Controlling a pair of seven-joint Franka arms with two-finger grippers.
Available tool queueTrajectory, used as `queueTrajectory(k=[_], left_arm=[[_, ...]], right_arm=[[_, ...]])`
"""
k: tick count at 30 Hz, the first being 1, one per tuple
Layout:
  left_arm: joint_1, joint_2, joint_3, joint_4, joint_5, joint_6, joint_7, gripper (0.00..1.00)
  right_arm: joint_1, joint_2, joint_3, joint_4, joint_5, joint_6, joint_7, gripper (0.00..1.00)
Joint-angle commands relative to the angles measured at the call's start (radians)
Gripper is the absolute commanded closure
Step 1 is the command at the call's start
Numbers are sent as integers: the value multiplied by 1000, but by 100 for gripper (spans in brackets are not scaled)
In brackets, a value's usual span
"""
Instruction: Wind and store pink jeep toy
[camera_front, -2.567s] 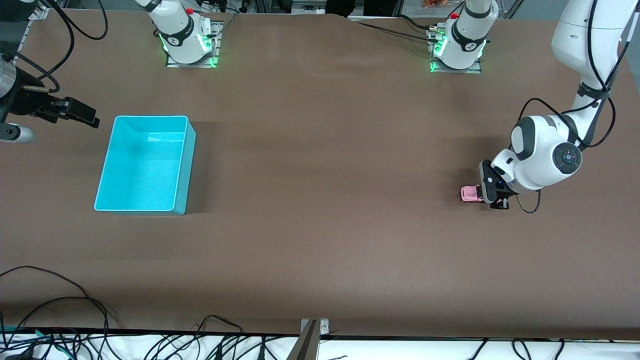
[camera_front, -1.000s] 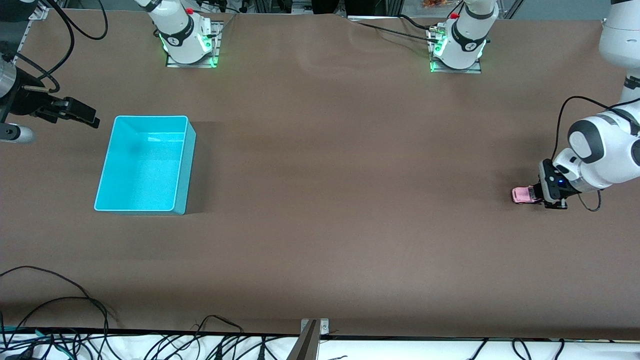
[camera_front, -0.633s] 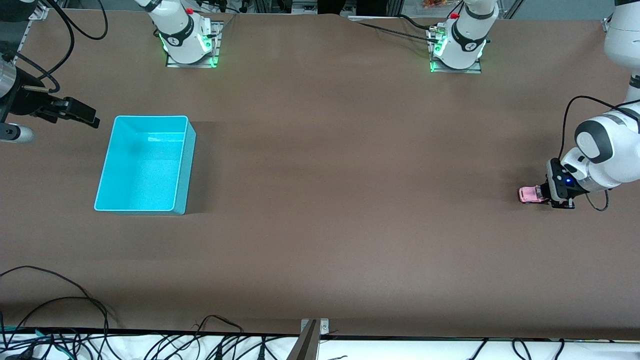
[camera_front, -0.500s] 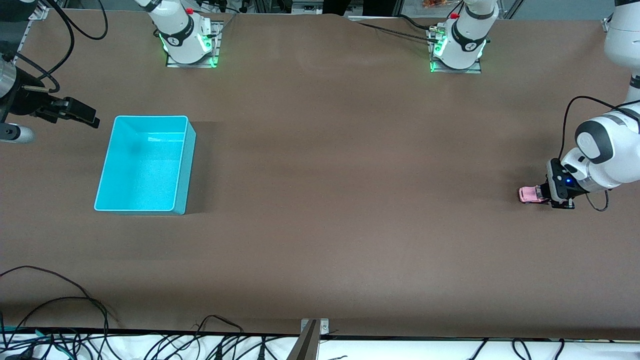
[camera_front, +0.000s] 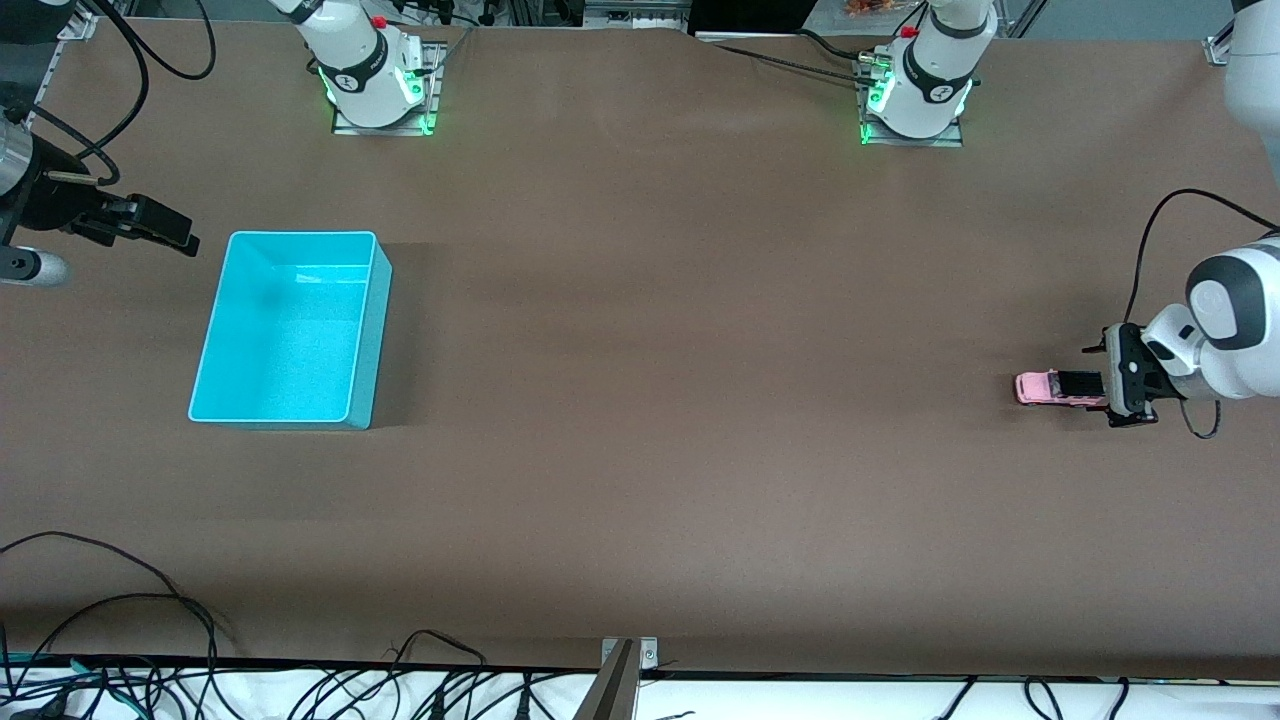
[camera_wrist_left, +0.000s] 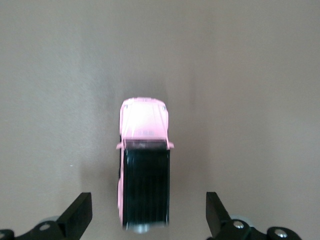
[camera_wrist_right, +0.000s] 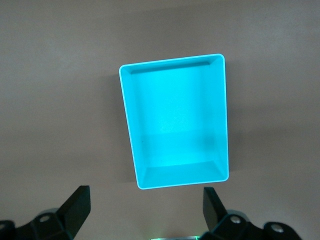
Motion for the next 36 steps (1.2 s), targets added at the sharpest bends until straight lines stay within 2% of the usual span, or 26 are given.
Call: queueTrajectory(k=[1,11,26,36], left_arm=[[-27,-91,2,-9,19,-108,-179,0],[-84,-162,-5,-7,10,-172,-380,0],[-90,-286,-166,-4,11,-214,-831,0],[-91,-305,-254,134,19,-367,-1179,0]], right_arm=[[-4,-11,2,0,15,-11,-11,0],[-4,-11,2,-2,15,-11,-11,0],[-4,-11,3,-2,17,-11,-11,0],[-4,-11,2,0,17,-11,-11,0]])
